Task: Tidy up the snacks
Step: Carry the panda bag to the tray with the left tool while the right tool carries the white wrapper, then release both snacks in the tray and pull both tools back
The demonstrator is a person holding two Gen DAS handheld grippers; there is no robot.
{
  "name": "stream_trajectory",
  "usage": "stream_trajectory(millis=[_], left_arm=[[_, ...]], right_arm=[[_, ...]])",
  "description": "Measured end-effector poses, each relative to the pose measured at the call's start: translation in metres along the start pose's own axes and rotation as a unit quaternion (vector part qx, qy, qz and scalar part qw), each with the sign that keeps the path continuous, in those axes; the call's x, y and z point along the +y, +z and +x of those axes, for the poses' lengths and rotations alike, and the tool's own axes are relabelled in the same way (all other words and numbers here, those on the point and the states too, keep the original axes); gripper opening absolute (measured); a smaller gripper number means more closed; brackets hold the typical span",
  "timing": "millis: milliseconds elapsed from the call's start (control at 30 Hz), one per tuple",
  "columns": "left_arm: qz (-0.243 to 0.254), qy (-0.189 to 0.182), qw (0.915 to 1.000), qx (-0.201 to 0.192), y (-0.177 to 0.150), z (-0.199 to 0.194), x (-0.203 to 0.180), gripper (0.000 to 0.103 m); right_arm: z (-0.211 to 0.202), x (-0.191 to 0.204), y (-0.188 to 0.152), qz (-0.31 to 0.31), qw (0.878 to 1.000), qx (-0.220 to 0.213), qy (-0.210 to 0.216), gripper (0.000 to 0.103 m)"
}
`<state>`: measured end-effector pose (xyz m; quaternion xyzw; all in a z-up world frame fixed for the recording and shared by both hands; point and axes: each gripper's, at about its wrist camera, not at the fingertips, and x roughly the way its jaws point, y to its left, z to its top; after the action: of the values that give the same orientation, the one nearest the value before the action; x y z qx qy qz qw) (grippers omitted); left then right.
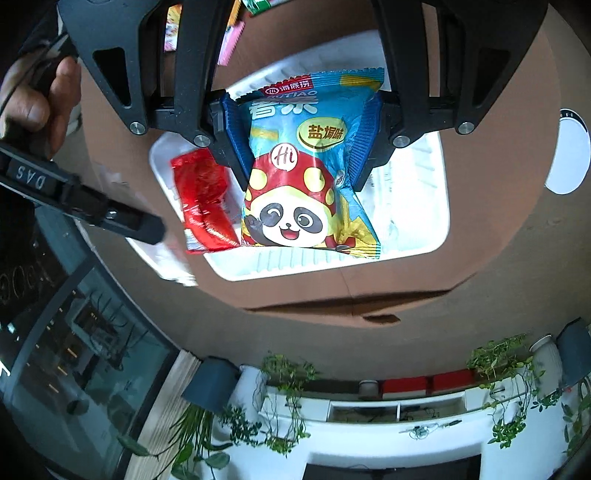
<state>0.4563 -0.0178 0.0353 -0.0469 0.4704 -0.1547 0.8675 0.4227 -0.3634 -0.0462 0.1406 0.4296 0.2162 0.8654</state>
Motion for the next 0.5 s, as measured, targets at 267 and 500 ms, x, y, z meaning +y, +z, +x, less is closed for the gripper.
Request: stream_trajectory(millis=[267, 500], left_arm=[[0.008, 0.015, 0.9996, 0.025, -0.004, 0.050, -0.012, 0.049], [0.020, 0.021, 0.9986, 0.045, -0.016, 0.079, -0.008, 0.050]], right_arm=[[0.050, -0.003, 0.000, 0.002, 0.999, 0.037, -0.019, 0.025], [0.078, -0.011, -0.006, -0.002, 0.997, 0.061, -0.041, 0.025]])
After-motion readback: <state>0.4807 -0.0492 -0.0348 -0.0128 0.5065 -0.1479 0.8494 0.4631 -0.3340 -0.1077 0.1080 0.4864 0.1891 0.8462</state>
